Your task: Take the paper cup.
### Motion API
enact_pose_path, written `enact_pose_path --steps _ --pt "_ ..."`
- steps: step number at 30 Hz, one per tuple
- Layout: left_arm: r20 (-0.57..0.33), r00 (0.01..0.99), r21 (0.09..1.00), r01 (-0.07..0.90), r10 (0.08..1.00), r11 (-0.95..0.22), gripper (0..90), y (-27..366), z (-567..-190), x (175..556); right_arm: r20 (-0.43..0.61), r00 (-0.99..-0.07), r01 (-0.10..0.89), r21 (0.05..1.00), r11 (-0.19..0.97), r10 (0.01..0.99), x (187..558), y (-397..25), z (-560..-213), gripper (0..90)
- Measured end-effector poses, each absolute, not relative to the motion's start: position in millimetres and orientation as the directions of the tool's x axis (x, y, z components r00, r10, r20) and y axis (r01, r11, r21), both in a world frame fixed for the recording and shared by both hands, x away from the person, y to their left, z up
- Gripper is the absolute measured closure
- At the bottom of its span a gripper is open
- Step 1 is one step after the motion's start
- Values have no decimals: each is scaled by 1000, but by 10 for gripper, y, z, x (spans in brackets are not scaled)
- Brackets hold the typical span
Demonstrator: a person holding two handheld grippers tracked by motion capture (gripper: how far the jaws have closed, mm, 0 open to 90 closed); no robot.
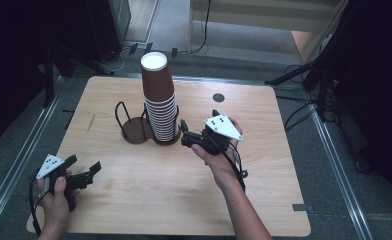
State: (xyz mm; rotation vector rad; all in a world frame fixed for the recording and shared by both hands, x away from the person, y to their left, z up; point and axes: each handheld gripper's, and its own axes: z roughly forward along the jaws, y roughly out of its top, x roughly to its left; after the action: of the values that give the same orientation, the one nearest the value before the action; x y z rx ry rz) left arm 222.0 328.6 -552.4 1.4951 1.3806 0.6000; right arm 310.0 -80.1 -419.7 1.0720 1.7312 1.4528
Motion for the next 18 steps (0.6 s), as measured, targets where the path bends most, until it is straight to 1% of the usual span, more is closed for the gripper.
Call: enact_pose_path --steps 18 --pt "-254 238 881 456 937 123 0 3292 -5526 2220 28 -505 185 980 77 863 3235 -483 -4136 18"
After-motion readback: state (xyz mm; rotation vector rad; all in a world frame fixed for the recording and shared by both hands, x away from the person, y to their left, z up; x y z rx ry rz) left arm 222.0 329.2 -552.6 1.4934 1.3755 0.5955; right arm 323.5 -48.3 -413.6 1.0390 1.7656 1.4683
